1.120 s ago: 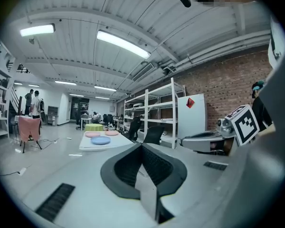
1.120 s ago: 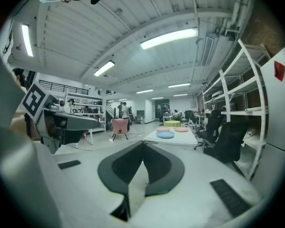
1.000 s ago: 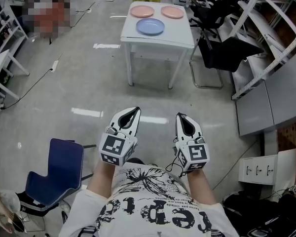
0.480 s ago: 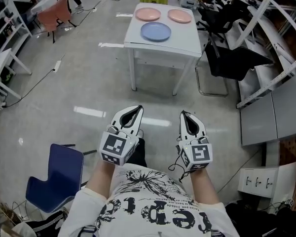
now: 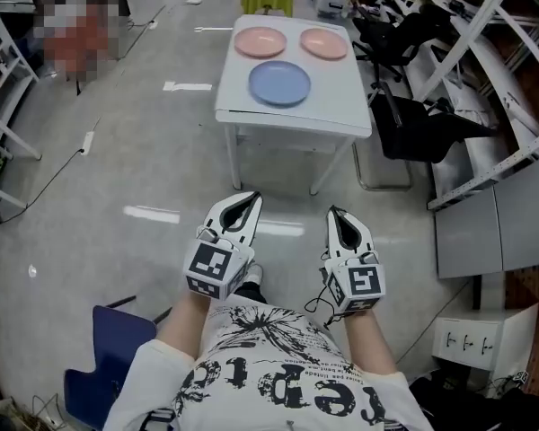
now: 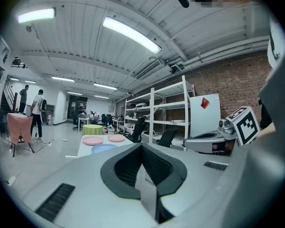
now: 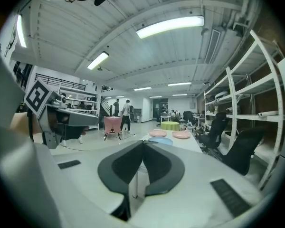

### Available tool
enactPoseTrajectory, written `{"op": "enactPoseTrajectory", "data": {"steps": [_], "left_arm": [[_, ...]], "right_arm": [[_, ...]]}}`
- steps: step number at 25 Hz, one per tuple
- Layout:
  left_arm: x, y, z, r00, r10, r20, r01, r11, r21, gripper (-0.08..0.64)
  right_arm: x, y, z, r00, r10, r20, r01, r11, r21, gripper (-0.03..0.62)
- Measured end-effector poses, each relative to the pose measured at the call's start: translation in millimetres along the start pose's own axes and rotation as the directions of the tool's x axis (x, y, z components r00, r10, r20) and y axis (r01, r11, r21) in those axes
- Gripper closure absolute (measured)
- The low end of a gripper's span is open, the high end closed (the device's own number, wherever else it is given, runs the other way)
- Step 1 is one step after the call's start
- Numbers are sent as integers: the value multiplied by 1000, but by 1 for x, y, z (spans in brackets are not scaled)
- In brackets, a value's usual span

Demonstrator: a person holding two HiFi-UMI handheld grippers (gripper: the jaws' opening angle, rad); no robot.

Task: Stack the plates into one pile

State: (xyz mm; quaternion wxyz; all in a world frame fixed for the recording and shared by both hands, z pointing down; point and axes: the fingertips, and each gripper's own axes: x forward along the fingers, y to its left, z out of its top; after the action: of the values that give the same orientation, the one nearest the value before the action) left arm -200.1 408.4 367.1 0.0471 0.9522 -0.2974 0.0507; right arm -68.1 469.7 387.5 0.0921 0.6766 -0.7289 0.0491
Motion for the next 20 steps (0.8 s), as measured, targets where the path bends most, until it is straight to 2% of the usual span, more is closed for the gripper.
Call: {"op": "enactPoseTrajectory", "data": {"steps": [8, 14, 20], "left_arm": [[71, 120, 24, 1000, 1, 13, -1, 1000, 10, 552], [113, 164, 16, 1000, 24, -20, -24, 999, -26, 552], [163, 205, 7, 997, 64, -42, -65, 997, -33, 552]], "right_arm": [[134, -7, 28, 1000, -15, -9, 15, 1000, -5, 586], [200, -24, 28, 999, 7, -39, -7, 1000, 3, 586], [269, -55, 23, 998, 29, -48, -29, 1000, 3, 584]]}}
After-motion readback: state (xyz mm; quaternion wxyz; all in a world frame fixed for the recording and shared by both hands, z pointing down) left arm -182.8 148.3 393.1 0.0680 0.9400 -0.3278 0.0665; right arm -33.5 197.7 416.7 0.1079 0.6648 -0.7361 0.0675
